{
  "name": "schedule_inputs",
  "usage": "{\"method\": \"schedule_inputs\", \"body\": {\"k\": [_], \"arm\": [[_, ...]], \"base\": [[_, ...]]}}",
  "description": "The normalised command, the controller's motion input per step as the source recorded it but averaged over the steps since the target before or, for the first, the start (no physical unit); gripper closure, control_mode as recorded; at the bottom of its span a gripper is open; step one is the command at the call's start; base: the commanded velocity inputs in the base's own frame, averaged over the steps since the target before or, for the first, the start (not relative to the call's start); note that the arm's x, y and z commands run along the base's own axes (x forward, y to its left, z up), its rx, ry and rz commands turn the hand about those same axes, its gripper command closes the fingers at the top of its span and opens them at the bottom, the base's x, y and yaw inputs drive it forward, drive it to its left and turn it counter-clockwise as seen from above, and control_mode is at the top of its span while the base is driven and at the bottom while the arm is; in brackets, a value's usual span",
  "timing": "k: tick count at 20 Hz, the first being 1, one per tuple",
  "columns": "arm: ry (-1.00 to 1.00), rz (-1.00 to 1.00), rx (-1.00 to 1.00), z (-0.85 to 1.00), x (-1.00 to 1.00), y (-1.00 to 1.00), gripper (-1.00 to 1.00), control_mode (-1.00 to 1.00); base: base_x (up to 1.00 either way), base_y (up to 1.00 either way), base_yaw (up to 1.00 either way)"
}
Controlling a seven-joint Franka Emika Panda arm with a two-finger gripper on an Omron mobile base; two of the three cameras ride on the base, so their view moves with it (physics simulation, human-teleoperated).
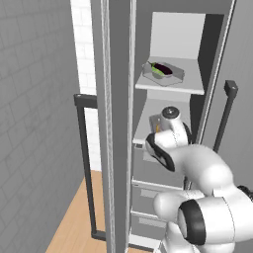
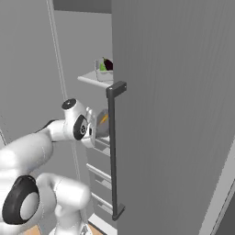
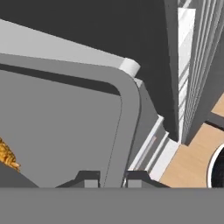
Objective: Take the meat container that has the shrimp and place it on the second highest rack of the freezer. Then take the vegetable container that has the eggplant and lemon wedge and place it on the highest rack of the freezer.
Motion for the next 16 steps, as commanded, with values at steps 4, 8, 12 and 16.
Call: {"method": "schedule_inputs", "body": {"k": [4, 8, 12, 16], "arm": [[0.0, -0.18, 0.0, -0.01, 0.74, -0.28, 1.0, -1.0], [0.0, -0.19, 0.0, -0.13, 0.64, -0.2, 1.0, -1.0], [0.0, -0.16, 0.0, -0.31, 0.67, -0.19, 1.0, -1.0], [-0.01, -0.12, 0.0, -0.38, 0.65, -0.19, 1.0, -1.0]], "base": [[0.0, 0.0, 0.0], [0.0, 0.0, 0.0], [0.0, 0.0, 0.0], [0.0, 0.0, 0.0]]}}
